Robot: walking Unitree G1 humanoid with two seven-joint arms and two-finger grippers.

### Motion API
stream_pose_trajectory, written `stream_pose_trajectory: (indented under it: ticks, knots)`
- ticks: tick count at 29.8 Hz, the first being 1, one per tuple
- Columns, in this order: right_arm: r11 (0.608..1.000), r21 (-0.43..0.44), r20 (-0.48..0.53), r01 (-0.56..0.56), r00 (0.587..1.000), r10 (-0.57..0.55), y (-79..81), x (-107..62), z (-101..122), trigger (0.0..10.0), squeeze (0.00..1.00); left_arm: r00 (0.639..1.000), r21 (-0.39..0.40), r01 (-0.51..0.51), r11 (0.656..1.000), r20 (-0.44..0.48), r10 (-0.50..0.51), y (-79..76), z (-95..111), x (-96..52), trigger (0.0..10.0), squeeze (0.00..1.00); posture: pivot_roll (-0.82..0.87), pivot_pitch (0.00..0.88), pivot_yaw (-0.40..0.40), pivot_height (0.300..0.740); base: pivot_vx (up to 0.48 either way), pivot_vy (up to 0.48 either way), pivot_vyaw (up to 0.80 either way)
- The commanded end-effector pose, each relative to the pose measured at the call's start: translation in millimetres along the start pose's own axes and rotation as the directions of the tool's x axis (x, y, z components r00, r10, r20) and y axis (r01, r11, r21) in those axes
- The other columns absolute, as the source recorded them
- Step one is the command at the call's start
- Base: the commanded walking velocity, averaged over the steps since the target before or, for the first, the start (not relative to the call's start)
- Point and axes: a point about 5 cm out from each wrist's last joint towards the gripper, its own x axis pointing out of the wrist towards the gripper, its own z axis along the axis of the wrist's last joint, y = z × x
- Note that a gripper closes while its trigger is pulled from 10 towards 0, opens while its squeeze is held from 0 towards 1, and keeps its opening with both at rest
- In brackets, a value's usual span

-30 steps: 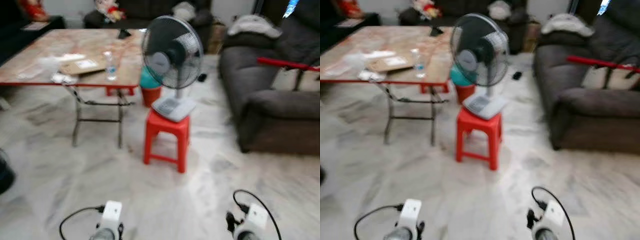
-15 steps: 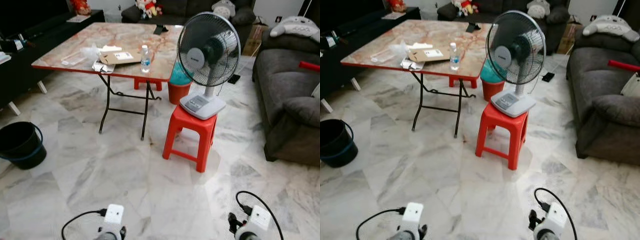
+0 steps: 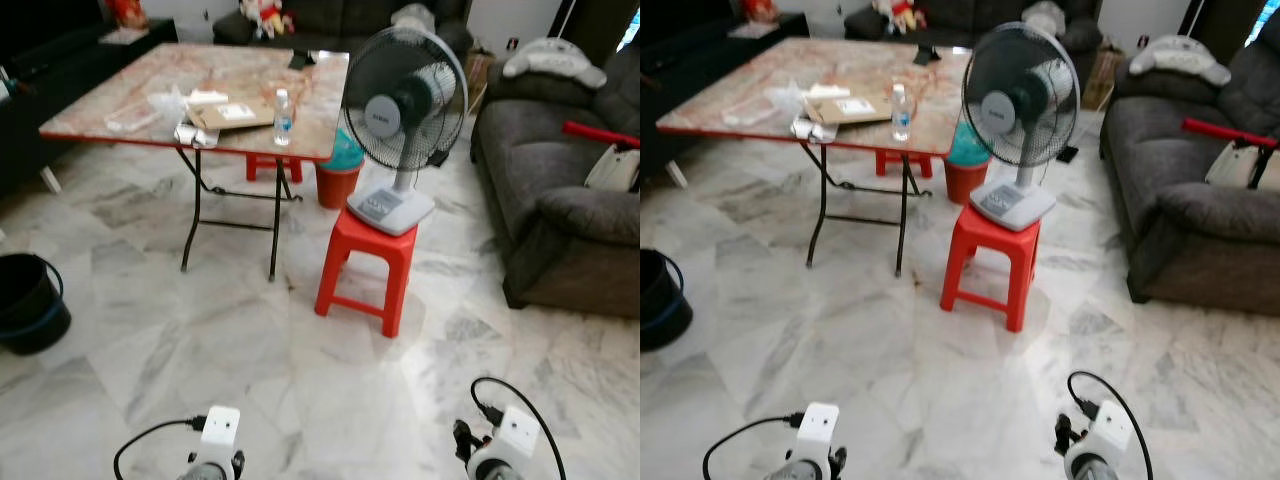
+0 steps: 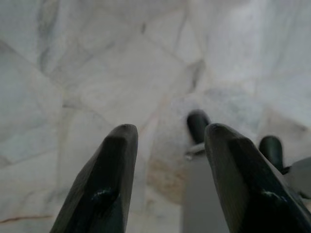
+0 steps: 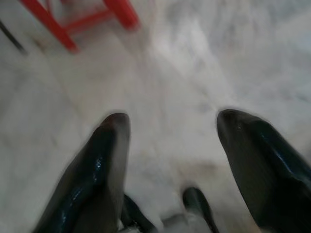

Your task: Picking trash to rubbish bin

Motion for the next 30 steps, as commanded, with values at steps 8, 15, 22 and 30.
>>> stream_pose_trajectory:
  ticks: [8,15,22,30]
  knots:
    - [1.000,0.008,0.012,-0.021,1.000,0.021,7.7,1.6,3,10.0,0.00,0.999,-0.006,-0.019,1.000,-0.030,0.019,6.9,-6,-0.9,10.0,0.00,-0.13,0.034,-0.003,0.740,0.000,0.411,0.00]
    - [1.000,0.008,0.011,-0.021,1.000,0.021,7.4,1.4,2,10.0,0.00,0.999,-0.002,-0.020,1.000,-0.031,0.020,7.3,-7,-1.1,10.0,0.00,-0.12,0.031,-0.003,0.740,0.000,0.408,0.00]
    - [1.000,0.007,0.011,-0.021,1.000,0.021,7.0,1.4,2,10.0,0.00,1.000,0.022,-0.024,0.999,-0.017,0.025,7.6,-5,-0.9,10.0,0.00,-0.12,0.031,-0.003,0.740,0.000,0.100,0.00]
    - [0.999,0.003,0.016,-0.039,0.999,0.039,8.9,1.8,4,10.0,0.00,0.999,0.001,-0.022,1.000,0.030,0.022,5.2,9,1.4,10.0,0.00,-0.13,0.032,-0.007,0.740,0.000,0.000,0.00]
